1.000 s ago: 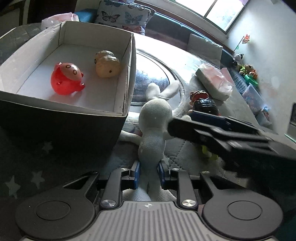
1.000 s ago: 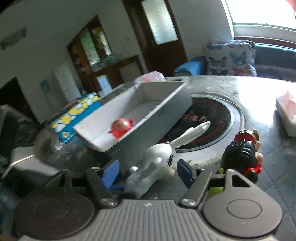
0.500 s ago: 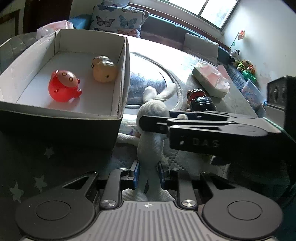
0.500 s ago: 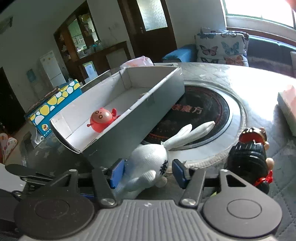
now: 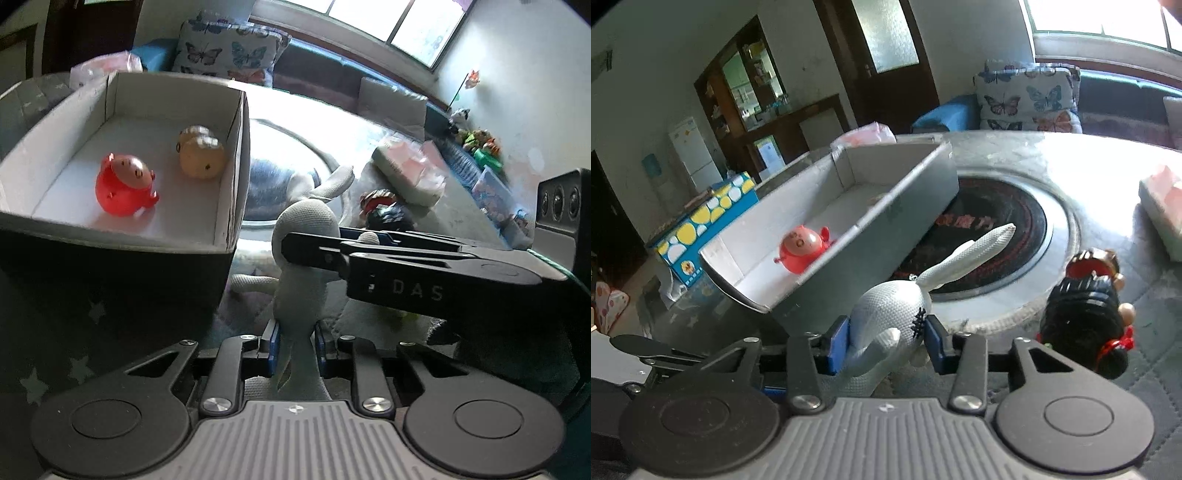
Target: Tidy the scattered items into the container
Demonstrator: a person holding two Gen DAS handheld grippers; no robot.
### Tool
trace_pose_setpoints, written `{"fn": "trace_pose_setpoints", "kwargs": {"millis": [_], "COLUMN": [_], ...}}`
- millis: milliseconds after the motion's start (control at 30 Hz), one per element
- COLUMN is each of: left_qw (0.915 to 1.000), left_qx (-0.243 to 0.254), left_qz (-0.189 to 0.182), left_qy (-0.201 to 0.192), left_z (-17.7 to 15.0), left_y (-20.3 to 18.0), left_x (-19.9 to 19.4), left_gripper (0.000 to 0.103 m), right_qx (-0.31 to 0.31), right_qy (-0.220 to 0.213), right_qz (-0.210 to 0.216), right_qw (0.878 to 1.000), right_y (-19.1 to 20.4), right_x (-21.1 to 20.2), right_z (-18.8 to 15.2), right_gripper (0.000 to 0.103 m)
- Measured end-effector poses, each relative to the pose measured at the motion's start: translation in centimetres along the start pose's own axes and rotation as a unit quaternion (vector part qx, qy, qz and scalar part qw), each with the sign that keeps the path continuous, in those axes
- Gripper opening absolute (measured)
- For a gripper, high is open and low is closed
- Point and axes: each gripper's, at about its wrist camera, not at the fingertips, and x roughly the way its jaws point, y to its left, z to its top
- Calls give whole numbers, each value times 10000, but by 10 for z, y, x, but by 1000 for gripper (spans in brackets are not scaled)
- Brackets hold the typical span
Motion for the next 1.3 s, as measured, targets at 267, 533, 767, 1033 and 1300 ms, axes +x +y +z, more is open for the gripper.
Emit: {"fn": "trace_pose_setpoints", "kwargs": {"millis": [267, 533, 767, 1033, 1300], "left_qw": [9982, 9935, 9898, 9870, 9853], "left_qx": [-45, -331, -656, -829, -939], "left_qz": [58, 367, 704, 1097, 1300], "left_qy": [-593, -1027, -1049, -837, -587], "left_z": [22, 55, 85, 98, 94], "left_y": [7, 42, 85, 119, 132], "left_x": [-40, -65, -61, -39, -25], "left_gripper": [20, 20, 20, 20, 21], "right_qx": [-376, -486, -392, -21, 42], "right_qy": [-563, -791, -722, -220, 375], "right_qz": [183, 533, 788, 925, 903], "right_qw": [9975, 9942, 9935, 9955, 9952], "right_y": [27, 54, 69, 70, 73], "right_x": [-26, 0, 45, 104, 150], "right_z": [36, 84, 116, 138, 136], "right_gripper": [42, 42, 42, 42, 42]}}
